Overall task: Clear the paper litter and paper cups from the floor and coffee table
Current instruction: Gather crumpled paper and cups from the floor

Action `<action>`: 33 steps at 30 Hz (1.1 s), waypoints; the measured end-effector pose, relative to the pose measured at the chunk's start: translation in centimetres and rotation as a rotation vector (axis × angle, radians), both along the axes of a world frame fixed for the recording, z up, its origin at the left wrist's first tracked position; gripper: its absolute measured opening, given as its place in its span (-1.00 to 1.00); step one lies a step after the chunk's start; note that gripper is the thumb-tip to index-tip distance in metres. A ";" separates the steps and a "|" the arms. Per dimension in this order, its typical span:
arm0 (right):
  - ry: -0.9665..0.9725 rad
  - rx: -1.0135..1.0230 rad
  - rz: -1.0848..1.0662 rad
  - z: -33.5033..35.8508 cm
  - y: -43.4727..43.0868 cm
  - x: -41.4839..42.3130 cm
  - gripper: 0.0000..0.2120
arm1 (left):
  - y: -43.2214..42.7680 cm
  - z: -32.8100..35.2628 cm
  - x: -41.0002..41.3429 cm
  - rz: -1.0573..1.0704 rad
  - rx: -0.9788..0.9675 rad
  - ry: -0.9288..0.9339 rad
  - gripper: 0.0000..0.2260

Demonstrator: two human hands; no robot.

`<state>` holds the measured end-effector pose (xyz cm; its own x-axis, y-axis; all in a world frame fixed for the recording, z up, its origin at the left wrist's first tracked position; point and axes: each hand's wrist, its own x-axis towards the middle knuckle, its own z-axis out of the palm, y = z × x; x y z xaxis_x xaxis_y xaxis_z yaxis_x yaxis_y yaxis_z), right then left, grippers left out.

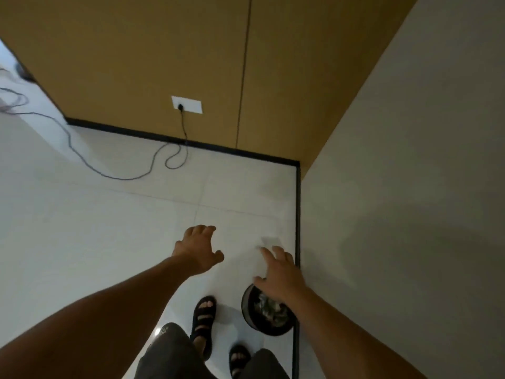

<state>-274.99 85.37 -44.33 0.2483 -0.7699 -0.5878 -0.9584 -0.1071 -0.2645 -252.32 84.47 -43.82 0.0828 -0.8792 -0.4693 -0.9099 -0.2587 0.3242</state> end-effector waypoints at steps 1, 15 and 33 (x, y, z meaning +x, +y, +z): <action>0.005 -0.010 0.058 0.9 -0.1 0.9 -0.23 | 1.2 1.1 1.0 0.053 -0.023 -0.005 -0.32; 0.065 -0.122 0.937 9.1 12.7 21.4 -0.23 | 34.8 8.1 11.9 0.845 -0.102 -0.102 -0.34; -0.220 -0.136 1.789 12.0 67.4 48.5 -0.24 | 90.4 11.3 20.7 1.684 -0.009 -0.281 -0.34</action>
<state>-226.46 152.78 -32.32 0.7992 0.4524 -0.3956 0.3752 -0.8898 -0.2596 -231.58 174.85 -32.47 0.9262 0.2579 -0.2750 0.3218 -0.9208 0.2203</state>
